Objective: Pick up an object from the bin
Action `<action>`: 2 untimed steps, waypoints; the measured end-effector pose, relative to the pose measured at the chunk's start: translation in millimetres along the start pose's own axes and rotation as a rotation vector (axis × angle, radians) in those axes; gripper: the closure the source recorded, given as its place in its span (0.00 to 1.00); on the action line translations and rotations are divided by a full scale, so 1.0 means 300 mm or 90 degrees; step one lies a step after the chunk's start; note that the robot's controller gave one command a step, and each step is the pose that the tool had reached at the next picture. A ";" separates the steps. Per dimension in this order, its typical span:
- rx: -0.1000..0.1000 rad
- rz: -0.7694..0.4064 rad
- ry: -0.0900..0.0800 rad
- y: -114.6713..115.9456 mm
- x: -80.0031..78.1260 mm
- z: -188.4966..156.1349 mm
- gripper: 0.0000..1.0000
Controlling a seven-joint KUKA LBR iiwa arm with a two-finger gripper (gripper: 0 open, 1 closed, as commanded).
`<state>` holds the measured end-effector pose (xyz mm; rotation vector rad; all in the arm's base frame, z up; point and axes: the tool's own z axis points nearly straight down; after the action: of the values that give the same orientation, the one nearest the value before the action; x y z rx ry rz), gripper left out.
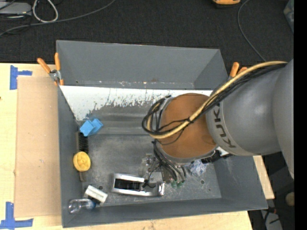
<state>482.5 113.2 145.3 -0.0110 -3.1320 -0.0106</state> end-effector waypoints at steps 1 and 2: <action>0.000 0.037 0.001 -0.009 -0.038 0.039 1.00; -0.001 0.071 -0.003 -0.182 0.026 0.110 1.00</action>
Offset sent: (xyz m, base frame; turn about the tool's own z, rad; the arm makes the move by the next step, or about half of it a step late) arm -0.0094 -0.0535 -0.0327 0.1057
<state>474.1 58.9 112.0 -0.1847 -3.1303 -0.0110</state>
